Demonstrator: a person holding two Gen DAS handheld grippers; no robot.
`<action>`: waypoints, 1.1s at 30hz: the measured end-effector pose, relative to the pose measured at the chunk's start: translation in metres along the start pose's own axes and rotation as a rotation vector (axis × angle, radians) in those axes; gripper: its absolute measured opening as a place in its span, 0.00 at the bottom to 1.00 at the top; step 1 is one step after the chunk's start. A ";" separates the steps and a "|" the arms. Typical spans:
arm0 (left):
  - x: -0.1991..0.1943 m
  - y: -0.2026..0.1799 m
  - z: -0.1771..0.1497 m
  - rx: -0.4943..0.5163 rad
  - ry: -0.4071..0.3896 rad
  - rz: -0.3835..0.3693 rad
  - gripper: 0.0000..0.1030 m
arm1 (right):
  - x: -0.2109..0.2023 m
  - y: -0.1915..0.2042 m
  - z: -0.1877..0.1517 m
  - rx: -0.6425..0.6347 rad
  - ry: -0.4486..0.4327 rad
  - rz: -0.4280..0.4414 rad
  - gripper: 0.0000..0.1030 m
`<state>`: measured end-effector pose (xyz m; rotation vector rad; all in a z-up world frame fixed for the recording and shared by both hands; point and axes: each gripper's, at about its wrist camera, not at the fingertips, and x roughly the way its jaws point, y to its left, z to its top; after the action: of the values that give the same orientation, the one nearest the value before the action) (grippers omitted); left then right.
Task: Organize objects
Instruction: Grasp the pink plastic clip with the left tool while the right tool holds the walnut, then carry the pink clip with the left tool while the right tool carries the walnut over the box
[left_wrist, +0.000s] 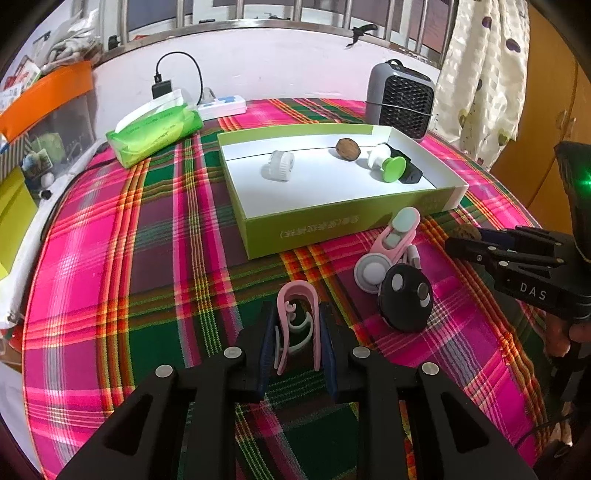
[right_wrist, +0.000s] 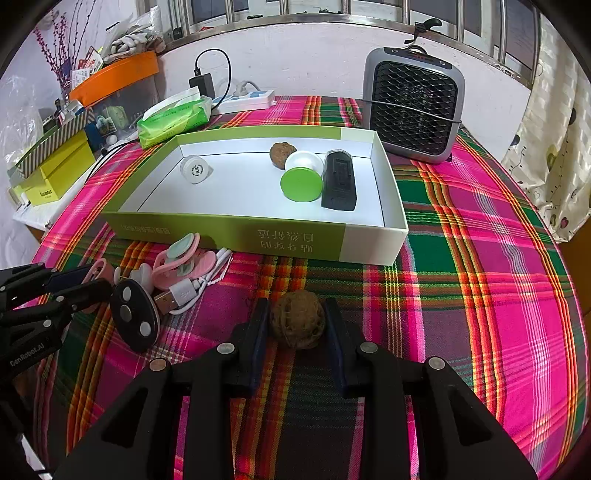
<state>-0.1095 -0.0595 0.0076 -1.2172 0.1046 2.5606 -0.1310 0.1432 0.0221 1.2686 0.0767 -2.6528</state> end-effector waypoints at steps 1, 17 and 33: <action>-0.002 0.000 0.001 -0.001 -0.005 0.004 0.21 | 0.000 -0.001 0.000 0.003 -0.001 0.001 0.29; -0.030 -0.006 0.022 -0.001 -0.077 -0.017 0.21 | -0.021 -0.007 0.011 -0.006 -0.052 0.038 0.29; -0.017 0.000 0.055 -0.028 -0.100 -0.028 0.21 | -0.022 -0.005 0.059 -0.045 -0.094 0.126 0.29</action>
<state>-0.1402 -0.0530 0.0555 -1.0896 0.0298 2.6015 -0.1635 0.1440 0.0762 1.0959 0.0406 -2.5837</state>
